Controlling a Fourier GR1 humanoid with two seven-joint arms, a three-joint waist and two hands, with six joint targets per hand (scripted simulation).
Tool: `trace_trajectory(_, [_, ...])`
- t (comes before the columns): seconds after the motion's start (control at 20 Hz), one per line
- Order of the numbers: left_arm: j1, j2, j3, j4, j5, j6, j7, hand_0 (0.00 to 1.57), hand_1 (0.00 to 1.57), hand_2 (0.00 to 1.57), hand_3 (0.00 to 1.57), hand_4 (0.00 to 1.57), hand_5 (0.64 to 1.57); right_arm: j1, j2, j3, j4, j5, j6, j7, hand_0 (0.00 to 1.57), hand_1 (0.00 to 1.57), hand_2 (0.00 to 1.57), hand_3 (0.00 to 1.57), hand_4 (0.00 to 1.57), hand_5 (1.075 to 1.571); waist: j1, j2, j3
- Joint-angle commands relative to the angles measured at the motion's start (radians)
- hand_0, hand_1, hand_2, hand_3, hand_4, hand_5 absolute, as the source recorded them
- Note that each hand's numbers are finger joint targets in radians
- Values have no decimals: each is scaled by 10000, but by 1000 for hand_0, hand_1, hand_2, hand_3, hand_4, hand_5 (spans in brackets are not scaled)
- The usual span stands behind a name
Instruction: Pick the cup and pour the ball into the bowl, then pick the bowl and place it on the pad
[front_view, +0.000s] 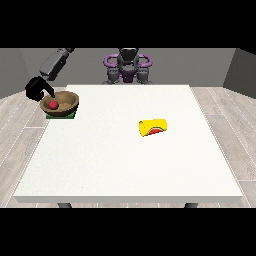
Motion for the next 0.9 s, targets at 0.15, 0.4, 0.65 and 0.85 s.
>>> trace_trajectory(0.15, [72, 335, 9, 81, 159, -546, -437, 0, 0, 0, 0, 1190, 1566, -331, -546, -259, 159, -17, -289, -391, 1259, 1259, 1353, 911, 115, 1529, 358, 539, 7])
trace_trajectory(0.4, [-126, 172, -162, 485, -82, 32, -387, 0, 0, 0, 0, 1199, 1568, -502, -456, 1009, -30, 767, 671, 605, 0, 0, 212, 0, 0, 1442, 94, 169, -5])
trace_trajectory(0.65, [98, -713, -725, -1125, 181, 369, 186, 0, 0, 0, 0, 1190, 1569, -566, -466, 737, 789, 762, 470, 245, 0, 0, 0, 0, 0, 1407, 604, -223, 11])
trace_trajectory(0.85, [105, -727, -862, -382, -73, 845, 778, 0, 0, 0, 0, 1190, 1569, -830, -965, 1304, 144, 1050, 1300, 1288, 0, 0, 0, 0, 200, 1375, -157, -1414, -4])
